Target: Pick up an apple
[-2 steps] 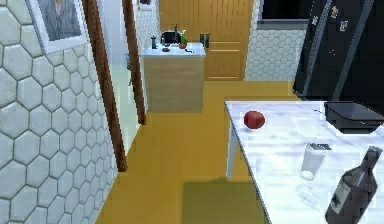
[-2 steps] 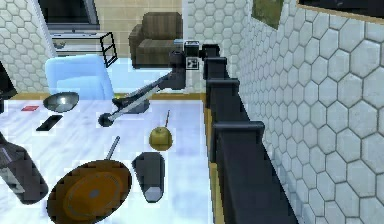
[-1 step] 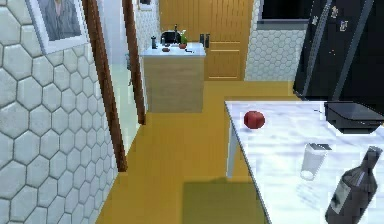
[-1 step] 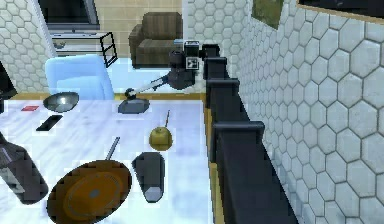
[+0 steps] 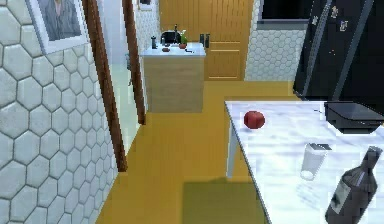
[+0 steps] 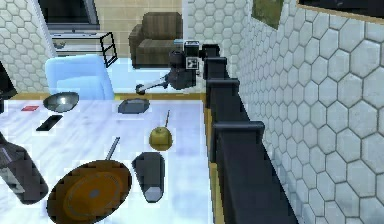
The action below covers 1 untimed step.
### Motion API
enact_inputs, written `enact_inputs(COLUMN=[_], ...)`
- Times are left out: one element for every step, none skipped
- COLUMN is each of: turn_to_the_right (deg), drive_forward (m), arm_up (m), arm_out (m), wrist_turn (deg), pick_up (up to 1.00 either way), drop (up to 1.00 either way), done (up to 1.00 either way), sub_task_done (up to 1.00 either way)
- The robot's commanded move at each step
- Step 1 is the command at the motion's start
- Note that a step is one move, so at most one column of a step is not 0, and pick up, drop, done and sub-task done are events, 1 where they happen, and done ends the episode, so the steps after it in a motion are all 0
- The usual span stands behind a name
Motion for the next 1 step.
enact_inputs(turn_to_the_right=[0.0], drive_forward=[0.0], arm_up=[-0.24], arm_out=[0.0], wrist_turn=[0.0], pick_up=[0.0], drop=[0.0], done=[0.0], sub_task_done=[0.0])
